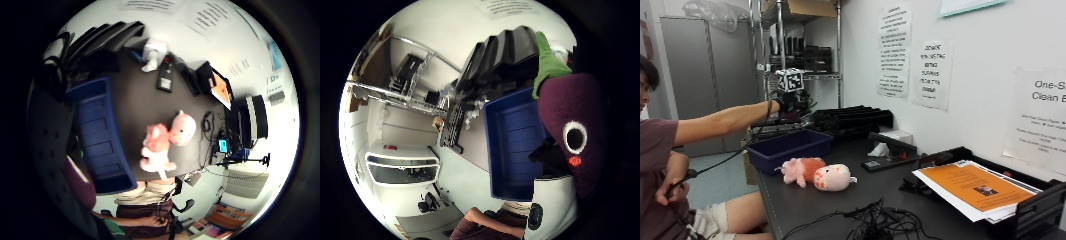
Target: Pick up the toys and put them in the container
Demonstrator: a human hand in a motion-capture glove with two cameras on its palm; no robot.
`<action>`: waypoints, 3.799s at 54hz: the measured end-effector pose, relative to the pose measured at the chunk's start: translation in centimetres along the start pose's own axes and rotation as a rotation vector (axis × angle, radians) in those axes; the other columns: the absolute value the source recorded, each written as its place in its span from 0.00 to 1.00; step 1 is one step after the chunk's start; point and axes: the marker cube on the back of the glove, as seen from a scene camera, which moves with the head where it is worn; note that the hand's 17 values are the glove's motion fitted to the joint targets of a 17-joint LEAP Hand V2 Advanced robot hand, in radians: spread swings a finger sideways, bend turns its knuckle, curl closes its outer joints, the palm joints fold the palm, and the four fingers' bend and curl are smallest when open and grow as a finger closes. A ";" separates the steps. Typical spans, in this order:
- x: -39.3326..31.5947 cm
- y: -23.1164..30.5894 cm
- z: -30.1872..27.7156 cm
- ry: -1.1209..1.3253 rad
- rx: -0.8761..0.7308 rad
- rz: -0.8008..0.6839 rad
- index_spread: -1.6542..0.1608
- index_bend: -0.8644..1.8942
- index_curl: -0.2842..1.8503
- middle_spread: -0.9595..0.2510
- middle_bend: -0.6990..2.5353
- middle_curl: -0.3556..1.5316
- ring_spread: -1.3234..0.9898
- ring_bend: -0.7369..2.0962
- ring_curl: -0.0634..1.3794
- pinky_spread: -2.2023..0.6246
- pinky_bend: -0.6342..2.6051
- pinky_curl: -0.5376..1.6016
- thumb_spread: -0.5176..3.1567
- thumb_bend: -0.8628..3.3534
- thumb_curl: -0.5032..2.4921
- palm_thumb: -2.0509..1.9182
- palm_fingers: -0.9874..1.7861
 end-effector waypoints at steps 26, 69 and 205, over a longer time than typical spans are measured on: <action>0.1 0.6 4.8 0.017 -0.245 -0.147 0.80 0.34 0.22 0.76 0.25 0.50 0.52 0.58 0.37 0.75 0.62 0.45 0.44 0.19 0.43 0.52 0.20; 28.5 4.1 4.9 0.201 -0.377 0.243 0.78 0.35 0.22 0.80 0.25 0.35 0.57 0.42 0.26 0.79 0.50 0.40 0.51 0.20 0.28 0.51 0.28; 6.9 4.3 -4.9 0.094 -0.365 -0.171 0.77 0.34 0.28 0.84 0.24 0.33 0.60 0.33 0.31 0.81 0.53 0.41 0.50 0.20 0.35 0.56 0.23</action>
